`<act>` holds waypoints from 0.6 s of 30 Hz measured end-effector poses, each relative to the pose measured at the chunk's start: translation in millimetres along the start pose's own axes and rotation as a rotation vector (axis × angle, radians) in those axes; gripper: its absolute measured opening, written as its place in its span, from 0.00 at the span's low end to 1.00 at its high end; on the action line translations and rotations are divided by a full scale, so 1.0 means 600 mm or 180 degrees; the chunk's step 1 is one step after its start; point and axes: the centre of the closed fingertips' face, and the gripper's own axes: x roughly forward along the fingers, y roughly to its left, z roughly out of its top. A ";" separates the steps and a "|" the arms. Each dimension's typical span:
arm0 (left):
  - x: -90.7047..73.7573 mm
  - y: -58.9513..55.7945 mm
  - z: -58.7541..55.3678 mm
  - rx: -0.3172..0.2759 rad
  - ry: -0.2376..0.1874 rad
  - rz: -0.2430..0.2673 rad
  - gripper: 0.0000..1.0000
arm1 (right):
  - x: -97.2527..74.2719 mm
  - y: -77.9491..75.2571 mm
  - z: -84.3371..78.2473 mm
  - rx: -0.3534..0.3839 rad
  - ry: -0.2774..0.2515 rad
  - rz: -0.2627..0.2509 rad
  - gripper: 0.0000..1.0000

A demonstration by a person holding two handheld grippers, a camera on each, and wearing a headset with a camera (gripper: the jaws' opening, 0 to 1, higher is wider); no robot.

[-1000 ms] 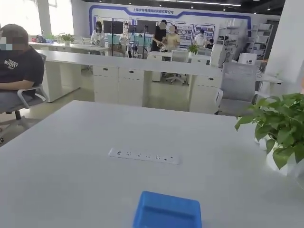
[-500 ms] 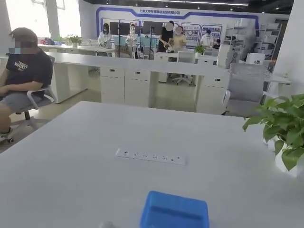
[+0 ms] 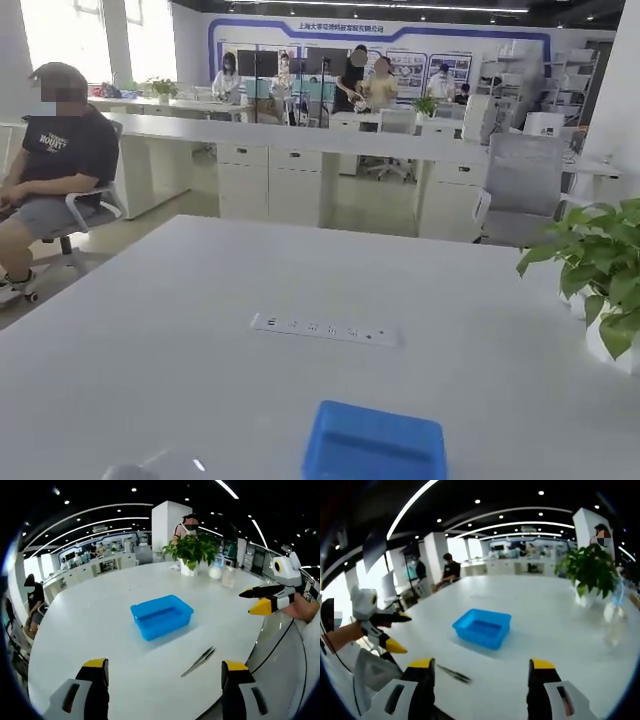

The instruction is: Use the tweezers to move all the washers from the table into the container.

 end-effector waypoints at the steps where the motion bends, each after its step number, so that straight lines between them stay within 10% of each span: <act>1: -0.009 0.011 -0.001 -0.0093 0.0011 0.0141 0.99 | 0.000 -0.001 0.000 -0.0001 -0.0006 -0.0007 0.76; 9: -0.048 0.050 0.010 -0.0487 -0.0281 0.0426 0.99 | -0.003 -0.015 -0.008 -0.0006 -0.0002 -0.0181 0.85; 18: -0.075 0.064 0.024 -0.0503 -0.0481 0.0620 0.99 | -0.006 -0.030 -0.003 0.0063 -0.0056 -0.0292 0.93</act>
